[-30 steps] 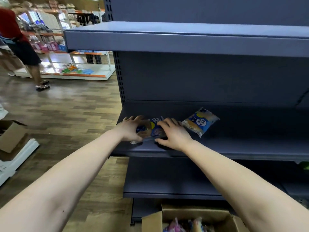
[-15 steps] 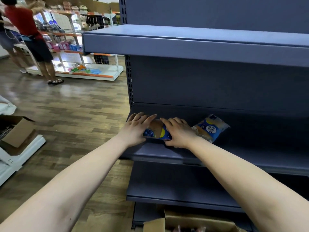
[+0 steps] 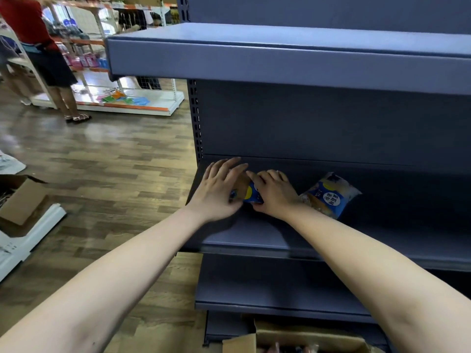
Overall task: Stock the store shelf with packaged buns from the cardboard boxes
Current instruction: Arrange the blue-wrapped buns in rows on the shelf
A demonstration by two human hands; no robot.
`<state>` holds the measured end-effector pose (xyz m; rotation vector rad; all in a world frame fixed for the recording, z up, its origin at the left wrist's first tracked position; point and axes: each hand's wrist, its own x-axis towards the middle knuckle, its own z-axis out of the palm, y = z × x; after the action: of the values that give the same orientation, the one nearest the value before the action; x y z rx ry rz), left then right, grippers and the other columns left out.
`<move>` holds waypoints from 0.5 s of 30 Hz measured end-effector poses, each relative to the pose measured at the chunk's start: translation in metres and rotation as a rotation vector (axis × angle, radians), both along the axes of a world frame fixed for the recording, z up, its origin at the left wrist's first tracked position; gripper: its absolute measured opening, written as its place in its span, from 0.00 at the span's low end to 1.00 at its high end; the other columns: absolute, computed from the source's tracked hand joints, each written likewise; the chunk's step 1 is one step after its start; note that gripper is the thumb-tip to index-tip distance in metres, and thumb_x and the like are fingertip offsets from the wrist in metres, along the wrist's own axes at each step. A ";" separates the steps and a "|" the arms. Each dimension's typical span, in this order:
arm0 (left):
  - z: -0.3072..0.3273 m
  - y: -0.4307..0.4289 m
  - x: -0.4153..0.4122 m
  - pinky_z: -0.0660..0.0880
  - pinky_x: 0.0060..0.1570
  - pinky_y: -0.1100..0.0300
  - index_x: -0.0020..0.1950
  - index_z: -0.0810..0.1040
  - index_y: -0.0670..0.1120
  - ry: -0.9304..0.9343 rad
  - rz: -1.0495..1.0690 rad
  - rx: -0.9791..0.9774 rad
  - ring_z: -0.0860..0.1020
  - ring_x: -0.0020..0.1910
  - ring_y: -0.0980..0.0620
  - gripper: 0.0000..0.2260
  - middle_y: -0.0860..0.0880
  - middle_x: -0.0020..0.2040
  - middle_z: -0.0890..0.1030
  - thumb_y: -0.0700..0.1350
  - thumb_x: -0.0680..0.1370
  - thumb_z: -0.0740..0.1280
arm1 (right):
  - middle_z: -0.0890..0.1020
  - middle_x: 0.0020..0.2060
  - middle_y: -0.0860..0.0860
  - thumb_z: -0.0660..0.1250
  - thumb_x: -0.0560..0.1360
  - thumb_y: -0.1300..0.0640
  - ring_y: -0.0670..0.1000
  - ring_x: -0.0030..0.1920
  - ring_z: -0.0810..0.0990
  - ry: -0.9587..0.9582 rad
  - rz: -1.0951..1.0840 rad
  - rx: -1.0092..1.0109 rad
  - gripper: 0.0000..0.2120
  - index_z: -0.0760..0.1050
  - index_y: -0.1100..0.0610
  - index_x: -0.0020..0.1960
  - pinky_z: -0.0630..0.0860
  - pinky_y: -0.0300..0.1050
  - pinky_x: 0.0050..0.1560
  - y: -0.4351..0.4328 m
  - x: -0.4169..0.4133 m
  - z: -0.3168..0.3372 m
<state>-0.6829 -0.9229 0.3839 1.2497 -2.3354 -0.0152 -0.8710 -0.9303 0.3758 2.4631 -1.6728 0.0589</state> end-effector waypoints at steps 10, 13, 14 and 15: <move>0.042 -0.023 -0.096 0.58 0.70 0.51 0.74 0.62 0.49 0.142 -0.153 0.084 0.62 0.70 0.46 0.27 0.48 0.70 0.66 0.50 0.76 0.65 | 0.61 0.73 0.56 0.66 0.74 0.44 0.61 0.73 0.54 -0.072 -0.057 0.162 0.35 0.57 0.54 0.75 0.56 0.56 0.73 0.021 -0.028 0.013; 0.047 -0.028 -0.120 0.61 0.67 0.50 0.72 0.64 0.48 0.154 -0.154 0.100 0.66 0.66 0.43 0.24 0.45 0.67 0.69 0.52 0.77 0.63 | 0.60 0.74 0.58 0.65 0.74 0.44 0.61 0.73 0.55 0.044 -0.039 0.052 0.36 0.56 0.57 0.76 0.53 0.54 0.72 0.037 -0.062 0.030; 0.049 -0.030 -0.128 0.63 0.66 0.50 0.72 0.65 0.48 0.178 -0.159 0.108 0.67 0.66 0.43 0.24 0.45 0.67 0.69 0.53 0.77 0.63 | 0.61 0.73 0.57 0.65 0.74 0.44 0.60 0.72 0.57 0.047 -0.069 0.026 0.37 0.55 0.56 0.76 0.55 0.53 0.70 0.043 -0.075 0.037; 0.052 -0.030 -0.135 0.64 0.65 0.49 0.71 0.65 0.48 0.205 -0.163 0.120 0.68 0.65 0.42 0.24 0.45 0.67 0.70 0.53 0.77 0.62 | 0.62 0.72 0.56 0.66 0.73 0.44 0.59 0.71 0.58 0.051 -0.109 0.009 0.37 0.55 0.55 0.76 0.57 0.53 0.69 0.049 -0.089 0.042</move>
<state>-0.8182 -0.9530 0.4357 1.0542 -2.2774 -0.3271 -0.9600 -0.8816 0.4180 2.3545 -1.7856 -0.0243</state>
